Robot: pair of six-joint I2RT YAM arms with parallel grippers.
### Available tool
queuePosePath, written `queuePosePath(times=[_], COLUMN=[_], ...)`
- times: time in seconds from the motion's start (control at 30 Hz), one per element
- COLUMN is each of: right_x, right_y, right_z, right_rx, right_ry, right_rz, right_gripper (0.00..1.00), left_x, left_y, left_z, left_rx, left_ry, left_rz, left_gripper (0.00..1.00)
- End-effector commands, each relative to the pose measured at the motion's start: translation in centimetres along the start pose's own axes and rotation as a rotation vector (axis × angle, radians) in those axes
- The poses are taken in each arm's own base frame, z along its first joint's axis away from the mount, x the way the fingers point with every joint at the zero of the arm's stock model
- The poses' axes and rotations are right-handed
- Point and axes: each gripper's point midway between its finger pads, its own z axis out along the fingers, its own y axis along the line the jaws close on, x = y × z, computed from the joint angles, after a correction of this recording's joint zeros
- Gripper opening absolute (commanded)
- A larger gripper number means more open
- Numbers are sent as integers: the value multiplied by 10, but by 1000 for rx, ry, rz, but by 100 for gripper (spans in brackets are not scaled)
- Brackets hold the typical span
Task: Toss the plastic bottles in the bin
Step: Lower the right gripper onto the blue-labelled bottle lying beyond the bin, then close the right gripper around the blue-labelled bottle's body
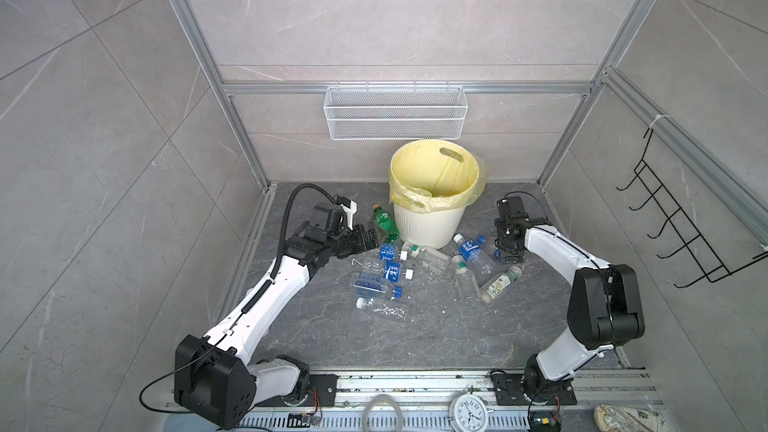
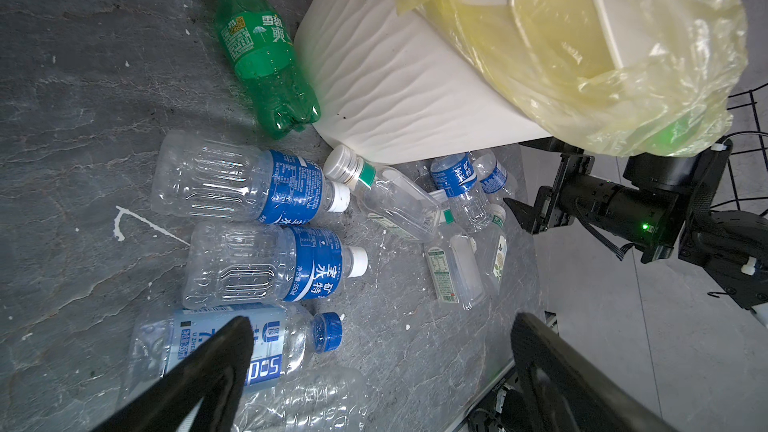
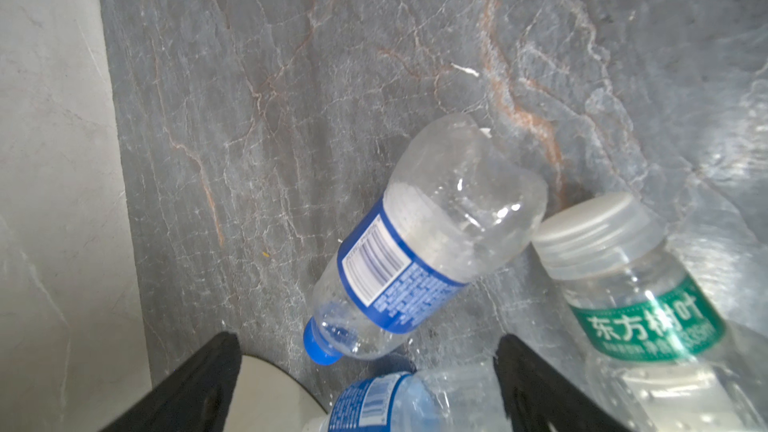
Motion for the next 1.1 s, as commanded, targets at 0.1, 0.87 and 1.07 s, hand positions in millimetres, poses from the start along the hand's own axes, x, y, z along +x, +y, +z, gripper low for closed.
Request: queuePosePath(times=[0.1,0.87,1.07], right_x=[-7,-6,-8], right_y=[-11,-22,-20], right_z=[18,65,72], right_rx=[32,55,47], right_ry=[-20,24,29], right_rz=[45,100,92], right_gripper=[99,83,77], left_x=[-12,-12,-13], left_y=[-12,-5,-2], left_z=[-11,-3,-2], left_rx=[21,4,2], left_ry=[-37,-7,-7], left_rz=[28,8,-3], left_gripper=[100,100,100])
